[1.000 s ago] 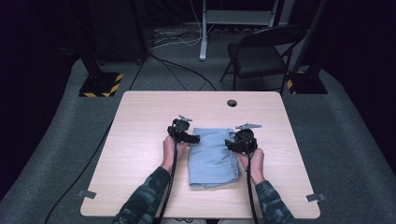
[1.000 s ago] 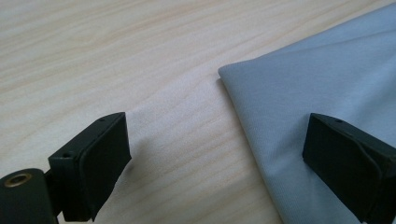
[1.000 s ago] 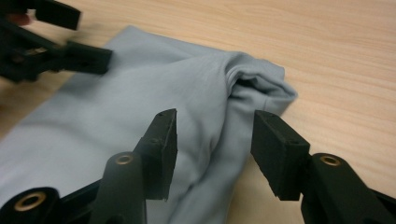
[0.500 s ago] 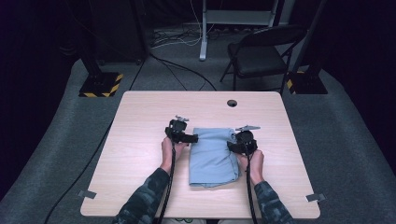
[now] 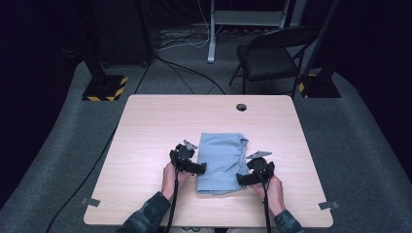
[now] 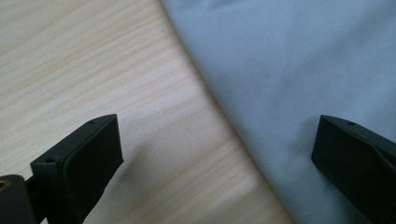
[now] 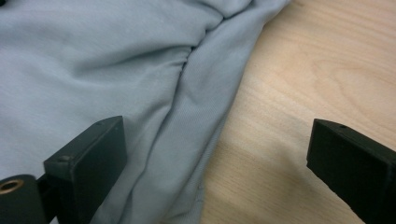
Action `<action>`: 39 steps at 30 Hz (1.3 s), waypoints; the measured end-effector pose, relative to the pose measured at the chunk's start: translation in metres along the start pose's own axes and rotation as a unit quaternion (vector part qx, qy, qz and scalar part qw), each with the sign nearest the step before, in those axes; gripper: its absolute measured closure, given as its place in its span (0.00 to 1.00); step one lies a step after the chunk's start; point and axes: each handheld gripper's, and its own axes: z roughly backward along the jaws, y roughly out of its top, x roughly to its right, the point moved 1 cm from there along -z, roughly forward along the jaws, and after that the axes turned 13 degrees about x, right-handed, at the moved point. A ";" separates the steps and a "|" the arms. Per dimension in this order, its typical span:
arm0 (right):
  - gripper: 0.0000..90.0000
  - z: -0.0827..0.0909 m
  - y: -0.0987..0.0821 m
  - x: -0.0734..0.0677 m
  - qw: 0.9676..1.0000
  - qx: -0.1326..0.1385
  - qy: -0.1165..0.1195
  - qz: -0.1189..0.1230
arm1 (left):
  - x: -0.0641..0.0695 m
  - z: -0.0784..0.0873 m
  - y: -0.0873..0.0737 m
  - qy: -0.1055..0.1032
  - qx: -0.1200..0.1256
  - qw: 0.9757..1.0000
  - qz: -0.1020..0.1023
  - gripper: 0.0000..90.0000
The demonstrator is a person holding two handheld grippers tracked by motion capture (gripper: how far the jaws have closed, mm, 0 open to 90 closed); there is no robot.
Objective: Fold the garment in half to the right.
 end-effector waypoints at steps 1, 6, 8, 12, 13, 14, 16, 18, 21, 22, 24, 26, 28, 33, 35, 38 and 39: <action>0.03 -0.003 -0.001 0.000 1.000 -0.002 -0.003 0.001 | -0.001 -0.001 0.000 0.000 0.001 1.000 0.003 0.01; 0.00 -0.014 0.004 0.002 1.000 0.009 -0.006 0.006 | -0.007 -0.006 0.002 0.017 0.007 1.000 -0.005 0.00; 0.00 -0.019 0.008 0.004 1.000 0.013 -0.011 0.008 | -0.011 -0.010 0.005 0.022 0.007 1.000 -0.005 0.00; 0.00 -0.031 0.018 0.007 1.000 0.018 -0.022 0.011 | -0.020 -0.019 0.013 0.025 0.000 1.000 -0.002 0.00; 0.00 -0.034 0.021 0.008 0.999 0.017 -0.025 0.012 | -0.023 -0.021 0.015 0.025 -0.002 1.000 0.000 0.00; 0.00 -0.036 0.023 0.008 0.999 0.018 -0.028 0.015 | -0.025 -0.023 0.017 0.026 -0.003 1.000 0.000 0.00; 0.00 -0.040 0.027 0.009 0.999 0.020 -0.030 0.020 | -0.028 -0.027 0.020 0.026 -0.004 1.000 0.001 0.00; 0.00 -0.043 0.029 0.010 0.999 0.019 -0.027 0.021 | -0.031 -0.028 0.021 0.022 -0.006 1.000 0.006 0.00; 0.01 -0.039 0.028 0.013 1.000 0.021 -0.018 0.016 | -0.034 -0.016 0.018 0.015 0.001 1.000 0.017 0.00; 0.01 -0.034 0.026 0.015 1.000 0.025 -0.013 0.013 | -0.035 -0.009 0.015 0.013 0.007 1.000 0.019 0.00; 0.01 -0.021 0.018 0.019 0.999 0.039 -0.006 0.011 | -0.038 0.009 0.006 0.014 0.016 1.000 0.014 0.00; 0.01 -0.006 0.006 0.023 0.999 0.051 -0.005 0.008 | -0.042 0.029 -0.008 0.017 0.022 1.000 0.015 0.00; 0.01 0.010 -0.008 0.029 0.998 0.058 -0.003 0.006 | -0.048 0.048 -0.023 0.023 0.023 0.999 0.010 0.00; 0.01 0.045 -0.045 0.044 0.997 0.070 -0.012 -0.005 | -0.061 0.085 -0.061 0.048 0.023 0.998 0.022 0.00; 0.01 0.056 -0.057 0.049 0.997 0.070 -0.021 -0.013 | -0.064 0.095 -0.073 0.059 0.024 0.998 0.025 0.00; 0.01 0.070 -0.070 0.055 0.997 0.071 -0.035 -0.022 | -0.070 0.105 -0.089 0.071 0.022 0.997 0.034 0.00; 0.01 0.072 -0.073 0.057 0.997 0.069 -0.036 -0.025 | -0.072 0.107 -0.092 0.066 0.027 0.997 0.043 0.00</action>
